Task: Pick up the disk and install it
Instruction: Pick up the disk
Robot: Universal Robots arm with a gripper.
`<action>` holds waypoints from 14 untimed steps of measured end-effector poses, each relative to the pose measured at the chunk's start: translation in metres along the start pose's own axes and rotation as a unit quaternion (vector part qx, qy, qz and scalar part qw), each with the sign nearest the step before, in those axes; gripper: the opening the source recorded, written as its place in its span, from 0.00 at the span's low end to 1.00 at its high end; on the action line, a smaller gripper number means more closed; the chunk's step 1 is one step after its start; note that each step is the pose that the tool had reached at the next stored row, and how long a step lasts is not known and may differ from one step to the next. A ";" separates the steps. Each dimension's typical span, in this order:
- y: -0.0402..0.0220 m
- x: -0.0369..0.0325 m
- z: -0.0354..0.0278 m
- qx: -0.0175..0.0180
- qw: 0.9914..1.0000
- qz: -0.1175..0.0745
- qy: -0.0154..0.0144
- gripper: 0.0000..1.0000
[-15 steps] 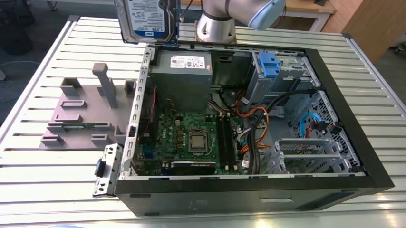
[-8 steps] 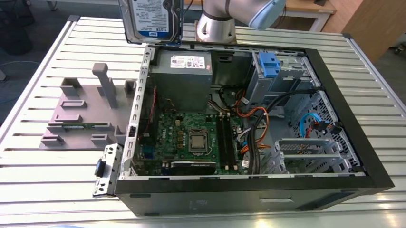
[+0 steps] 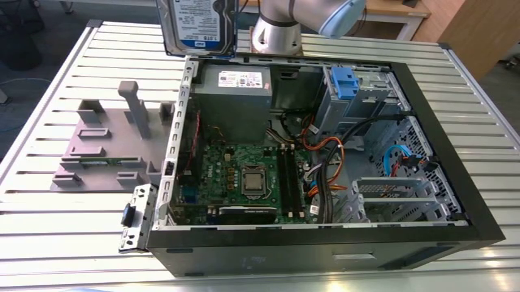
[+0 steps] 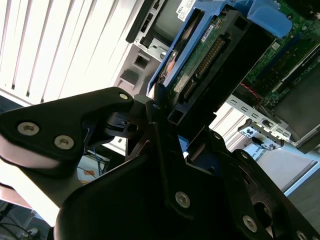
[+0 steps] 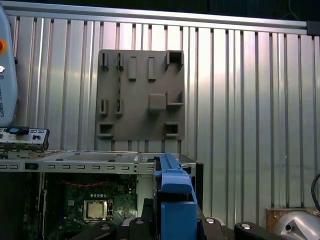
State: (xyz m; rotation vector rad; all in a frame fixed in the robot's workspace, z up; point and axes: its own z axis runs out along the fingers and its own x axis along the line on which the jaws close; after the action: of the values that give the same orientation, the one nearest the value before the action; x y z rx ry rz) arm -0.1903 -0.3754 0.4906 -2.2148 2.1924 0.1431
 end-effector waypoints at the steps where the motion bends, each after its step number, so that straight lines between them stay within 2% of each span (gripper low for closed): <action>1: -0.0007 0.0000 0.0000 0.000 1.000 0.000 0.000 0.37; 14: -0.0112 0.0001 -0.0003 0.000 1.000 0.000 0.000 0.37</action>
State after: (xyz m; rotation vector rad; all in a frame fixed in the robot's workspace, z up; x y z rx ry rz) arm -0.1792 -0.3754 0.4903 -2.2147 2.1924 0.1431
